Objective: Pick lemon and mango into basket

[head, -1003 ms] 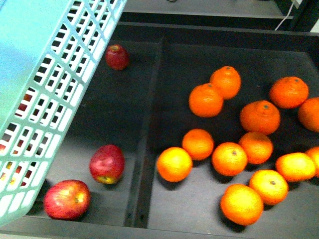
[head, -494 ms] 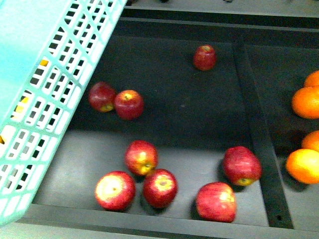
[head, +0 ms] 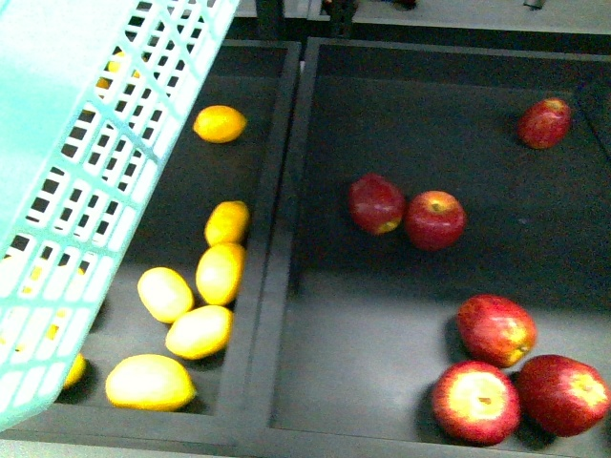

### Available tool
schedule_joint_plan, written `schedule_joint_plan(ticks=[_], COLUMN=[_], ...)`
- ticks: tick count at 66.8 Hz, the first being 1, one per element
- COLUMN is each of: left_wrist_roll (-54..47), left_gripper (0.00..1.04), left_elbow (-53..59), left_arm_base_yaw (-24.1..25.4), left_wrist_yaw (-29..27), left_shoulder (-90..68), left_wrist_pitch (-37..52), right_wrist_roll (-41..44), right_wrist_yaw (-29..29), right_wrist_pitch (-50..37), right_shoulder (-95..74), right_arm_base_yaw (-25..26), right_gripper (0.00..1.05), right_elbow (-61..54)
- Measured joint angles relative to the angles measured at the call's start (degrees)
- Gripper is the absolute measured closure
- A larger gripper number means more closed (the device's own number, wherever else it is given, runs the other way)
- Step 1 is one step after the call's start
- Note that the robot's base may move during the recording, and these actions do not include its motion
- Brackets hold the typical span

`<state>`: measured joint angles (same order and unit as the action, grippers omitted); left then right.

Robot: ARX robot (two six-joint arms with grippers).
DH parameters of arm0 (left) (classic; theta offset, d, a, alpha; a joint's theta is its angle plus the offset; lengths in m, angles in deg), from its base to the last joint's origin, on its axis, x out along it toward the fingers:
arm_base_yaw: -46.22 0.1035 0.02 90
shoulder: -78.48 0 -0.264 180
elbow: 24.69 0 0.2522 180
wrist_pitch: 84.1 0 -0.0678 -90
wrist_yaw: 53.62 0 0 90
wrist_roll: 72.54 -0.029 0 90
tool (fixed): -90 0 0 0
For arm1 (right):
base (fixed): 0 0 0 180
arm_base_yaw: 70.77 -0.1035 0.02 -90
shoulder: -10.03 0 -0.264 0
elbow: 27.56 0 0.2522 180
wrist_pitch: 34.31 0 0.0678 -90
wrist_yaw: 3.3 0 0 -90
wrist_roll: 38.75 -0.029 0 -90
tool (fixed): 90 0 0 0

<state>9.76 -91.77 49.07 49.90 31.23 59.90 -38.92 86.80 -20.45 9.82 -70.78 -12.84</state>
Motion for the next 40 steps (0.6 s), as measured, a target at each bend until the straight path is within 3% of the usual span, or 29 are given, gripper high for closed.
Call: schedule_joint_plan(ticks=[40], left_wrist_roll=[-0.02], left_gripper=[0.9], left_elbow=[0.04], left_arm_base_yaw=[0.0], left_wrist_yaw=[0.0], left_shoulder=[0.0], left_wrist_pitch=[-0.02], right_wrist_roll=[0.02], right_wrist_yaw=[-0.02], right_wrist_pitch=[-0.02], right_shoulder=[0.0], right_arm_base_yaw=[0.0], right_gripper=[0.09], right_elbow=[0.0])
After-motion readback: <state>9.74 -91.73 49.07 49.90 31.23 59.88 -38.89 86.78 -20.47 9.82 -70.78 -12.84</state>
